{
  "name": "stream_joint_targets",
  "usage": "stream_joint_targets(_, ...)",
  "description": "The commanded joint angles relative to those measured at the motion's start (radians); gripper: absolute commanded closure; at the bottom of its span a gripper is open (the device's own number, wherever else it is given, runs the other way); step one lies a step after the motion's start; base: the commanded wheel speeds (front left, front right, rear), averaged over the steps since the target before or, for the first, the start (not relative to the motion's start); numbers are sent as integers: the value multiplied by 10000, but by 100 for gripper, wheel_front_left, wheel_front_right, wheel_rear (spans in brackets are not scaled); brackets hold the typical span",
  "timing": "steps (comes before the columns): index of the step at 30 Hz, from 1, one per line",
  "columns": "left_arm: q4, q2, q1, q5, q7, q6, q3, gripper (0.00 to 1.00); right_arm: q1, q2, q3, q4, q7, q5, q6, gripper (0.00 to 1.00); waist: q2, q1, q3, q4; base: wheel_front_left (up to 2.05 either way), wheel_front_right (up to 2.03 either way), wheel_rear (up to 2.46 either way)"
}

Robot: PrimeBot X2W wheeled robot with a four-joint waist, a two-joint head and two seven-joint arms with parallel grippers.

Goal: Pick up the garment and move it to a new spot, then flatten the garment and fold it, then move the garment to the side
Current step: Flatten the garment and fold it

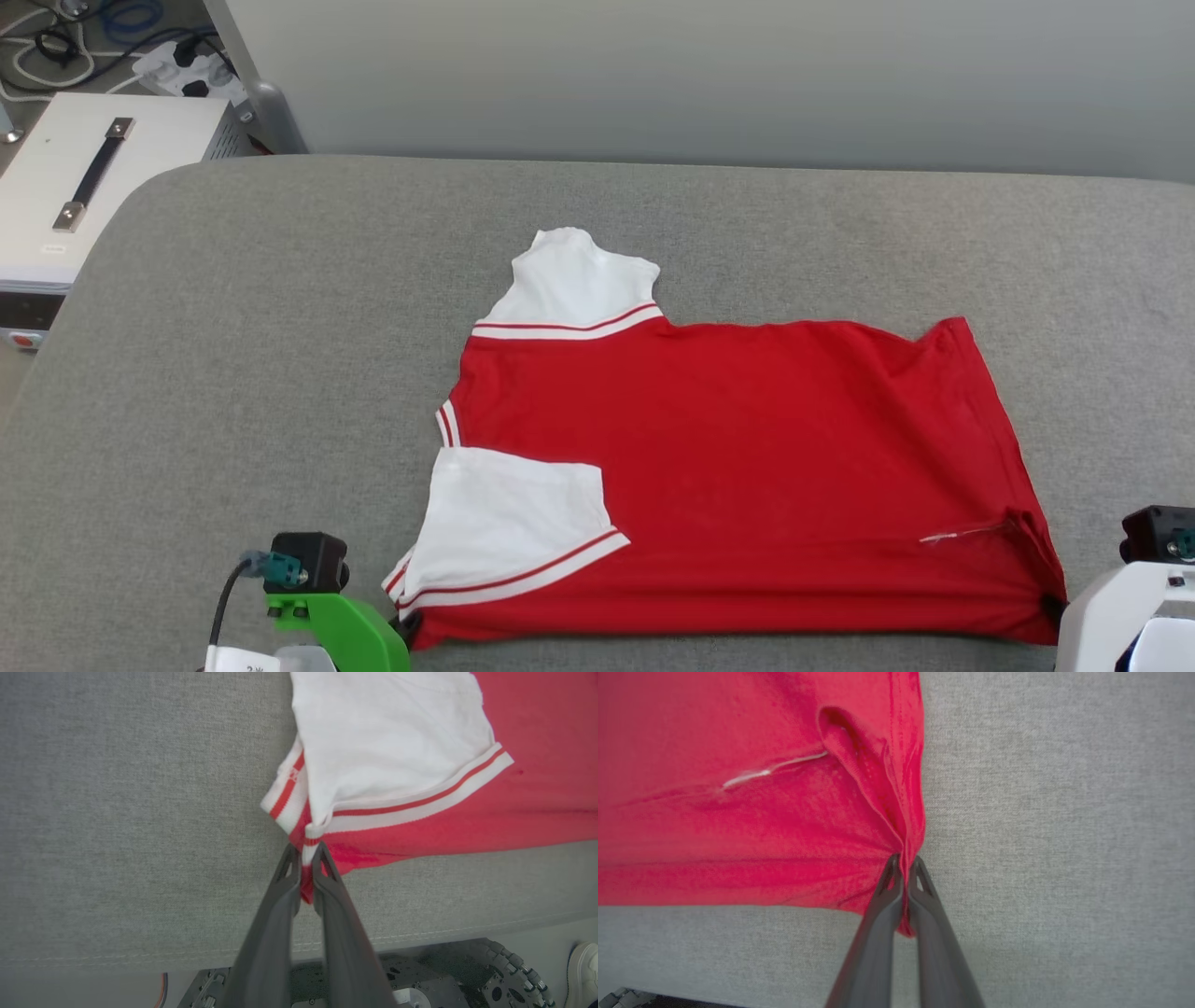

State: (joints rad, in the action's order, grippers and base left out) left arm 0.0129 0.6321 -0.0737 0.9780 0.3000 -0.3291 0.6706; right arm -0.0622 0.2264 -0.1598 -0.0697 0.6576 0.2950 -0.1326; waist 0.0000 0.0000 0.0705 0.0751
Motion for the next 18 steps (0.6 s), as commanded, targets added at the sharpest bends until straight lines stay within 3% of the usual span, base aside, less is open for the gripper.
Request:
stream_joint_targets(1, -65, 102, 203, 71, -4, 26, -18, 100, -272, -25, -183, 199, 92, -8, 19, 100, 0, 0, -236, -18, 0, 0, 0)
stream_joint_targets(9, -344, 74, 491, 69, -7, 138, 216, 100, -1253, -520, -538, 1040, 572, -63, 19, 100, 0, 0, -367, -52, 0, 0, 0)
stream_joint_targets(18, -1062, -242, 140, 53, 126, 470, 462, 100, -982, -636, -395, 653, 407, -180, 19, 100, 0, 0, 1, -148, 0, 0, 0)
